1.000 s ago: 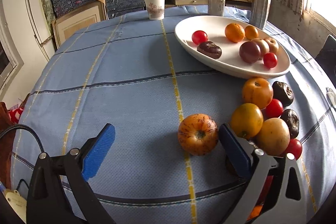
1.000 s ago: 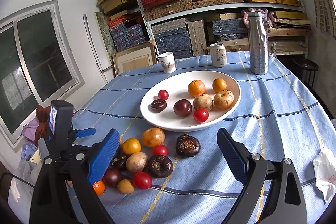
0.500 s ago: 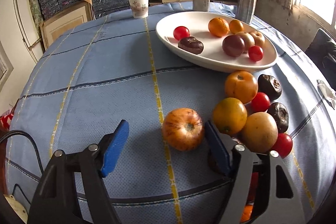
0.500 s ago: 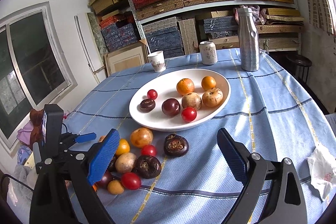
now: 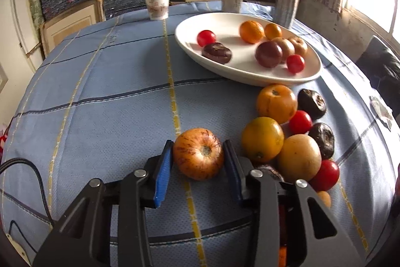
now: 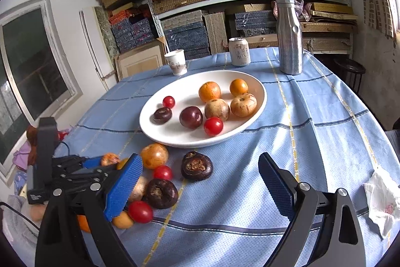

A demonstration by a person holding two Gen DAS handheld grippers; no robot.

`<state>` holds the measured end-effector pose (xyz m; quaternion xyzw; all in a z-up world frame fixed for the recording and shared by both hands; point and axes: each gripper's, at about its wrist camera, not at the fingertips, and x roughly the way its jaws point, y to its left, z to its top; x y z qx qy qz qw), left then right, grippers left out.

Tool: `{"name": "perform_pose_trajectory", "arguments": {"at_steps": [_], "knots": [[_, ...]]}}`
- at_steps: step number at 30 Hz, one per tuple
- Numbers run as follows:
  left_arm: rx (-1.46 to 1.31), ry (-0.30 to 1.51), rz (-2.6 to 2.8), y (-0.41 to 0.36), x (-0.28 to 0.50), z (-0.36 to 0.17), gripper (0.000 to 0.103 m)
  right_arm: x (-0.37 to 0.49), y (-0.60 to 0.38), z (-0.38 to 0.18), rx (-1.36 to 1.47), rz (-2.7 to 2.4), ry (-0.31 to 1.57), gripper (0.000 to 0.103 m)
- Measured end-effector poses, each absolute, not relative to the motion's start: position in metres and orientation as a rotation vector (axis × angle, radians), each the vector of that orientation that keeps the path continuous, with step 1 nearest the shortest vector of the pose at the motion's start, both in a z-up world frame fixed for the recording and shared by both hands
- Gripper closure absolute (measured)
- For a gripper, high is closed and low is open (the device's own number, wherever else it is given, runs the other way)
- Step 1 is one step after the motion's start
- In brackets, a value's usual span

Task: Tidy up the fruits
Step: 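Grasp the dark brown fruit with the right gripper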

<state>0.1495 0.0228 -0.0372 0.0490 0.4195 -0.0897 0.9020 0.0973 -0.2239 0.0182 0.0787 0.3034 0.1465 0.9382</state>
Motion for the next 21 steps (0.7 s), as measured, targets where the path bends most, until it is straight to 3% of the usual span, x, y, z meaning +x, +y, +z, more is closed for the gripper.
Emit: {"name": "perform_pose_trajectory", "arguments": {"at_steps": [8, 15, 21], "knots": [[0.066, 0.836, -0.142, 0.038, 0.147, -0.029, 0.064, 0.113, -0.216, -0.002, 0.093, 0.26, 0.693, 0.011], [0.066, 0.837, -0.155, 0.038, 0.146, -0.028, 0.064, 0.131, -0.196, -0.01, 0.058, 0.286, 0.754, 0.026], [0.062, 0.841, -0.159, 0.037, 0.146, -0.028, 0.064, 0.154, -0.182, -0.022, 0.042, 0.302, 0.841, 0.045]]}}
